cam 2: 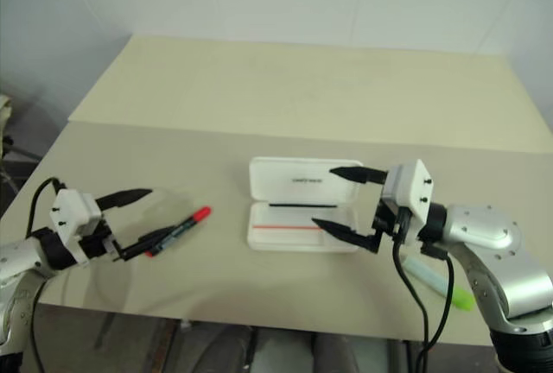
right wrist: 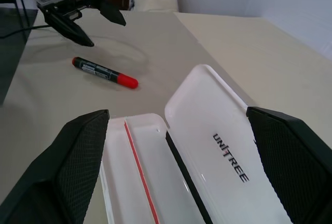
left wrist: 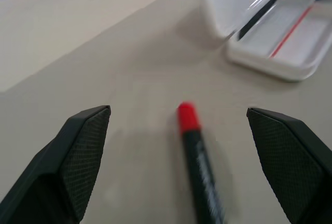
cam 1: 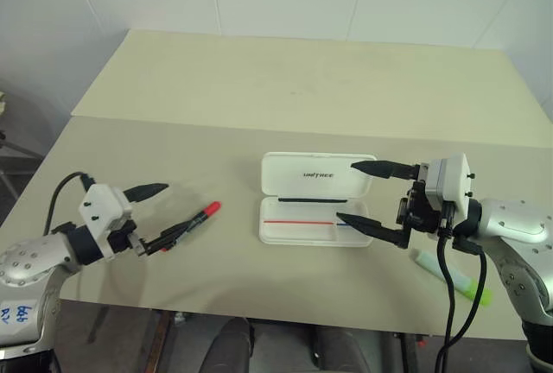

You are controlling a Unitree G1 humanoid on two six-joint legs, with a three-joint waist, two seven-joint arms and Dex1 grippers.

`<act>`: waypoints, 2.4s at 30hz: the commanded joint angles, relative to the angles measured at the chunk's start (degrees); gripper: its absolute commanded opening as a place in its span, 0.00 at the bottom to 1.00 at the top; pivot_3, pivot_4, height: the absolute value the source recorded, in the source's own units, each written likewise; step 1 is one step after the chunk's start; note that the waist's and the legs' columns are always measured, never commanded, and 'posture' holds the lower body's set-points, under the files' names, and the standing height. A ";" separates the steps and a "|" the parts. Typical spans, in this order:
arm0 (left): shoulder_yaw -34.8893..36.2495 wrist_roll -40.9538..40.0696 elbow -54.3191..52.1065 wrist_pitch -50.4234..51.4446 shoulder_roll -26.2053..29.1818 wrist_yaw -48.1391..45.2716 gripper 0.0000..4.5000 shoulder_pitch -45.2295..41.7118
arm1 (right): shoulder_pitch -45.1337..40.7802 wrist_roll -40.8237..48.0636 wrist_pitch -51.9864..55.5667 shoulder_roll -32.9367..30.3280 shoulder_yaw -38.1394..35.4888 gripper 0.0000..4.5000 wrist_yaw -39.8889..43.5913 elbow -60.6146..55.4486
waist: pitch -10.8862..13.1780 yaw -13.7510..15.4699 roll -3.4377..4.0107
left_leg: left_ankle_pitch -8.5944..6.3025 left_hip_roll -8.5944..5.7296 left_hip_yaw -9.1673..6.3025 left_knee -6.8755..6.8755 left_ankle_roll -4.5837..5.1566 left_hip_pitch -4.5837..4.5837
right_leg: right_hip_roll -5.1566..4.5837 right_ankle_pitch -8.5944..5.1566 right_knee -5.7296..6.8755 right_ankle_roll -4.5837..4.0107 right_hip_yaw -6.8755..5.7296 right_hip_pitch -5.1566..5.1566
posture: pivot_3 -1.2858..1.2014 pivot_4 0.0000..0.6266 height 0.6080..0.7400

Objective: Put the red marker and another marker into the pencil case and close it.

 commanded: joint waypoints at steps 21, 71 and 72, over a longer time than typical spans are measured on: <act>-10.03 3.42 15.41 -5.00 -4.42 5.19 1.00 -2.92 | -4.25 1.43 1.82 0.13 -0.89 1.00 -0.89 -2.13 | -0.04 -0.27 0.05 | -0.01 0.05 0.06 -0.31 -0.01 0.09 | 0.10 0.21 -0.02 0.35 0.00 -0.10 | 0.52 0.24 1.00; -36.81 12.10 22.97 -14.37 -6.62 -12.66 0.14 -38.17 | 5.82 -0.76 1.13 1.37 -5.94 1.00 -8.28 -8.27 | -0.46 -0.10 0.45 | 0.25 1.01 1.79 -0.57 0.06 -0.05 | 0.13 0.72 -0.25 0.75 -0.07 -0.08 | 0.52 0.24 1.00; -37.60 12.78 23.88 -14.38 -8.00 -12.18 0.14 -39.39 | 6.66 -0.62 1.39 1.31 -6.49 1.00 -8.87 -9.12 | -0.45 -0.07 0.43 | 0.24 1.00 1.78 -0.57 0.07 -0.05 | 0.14 0.71 -0.23 0.78 -0.07 -0.09 | 0.52 0.24 1.00</act>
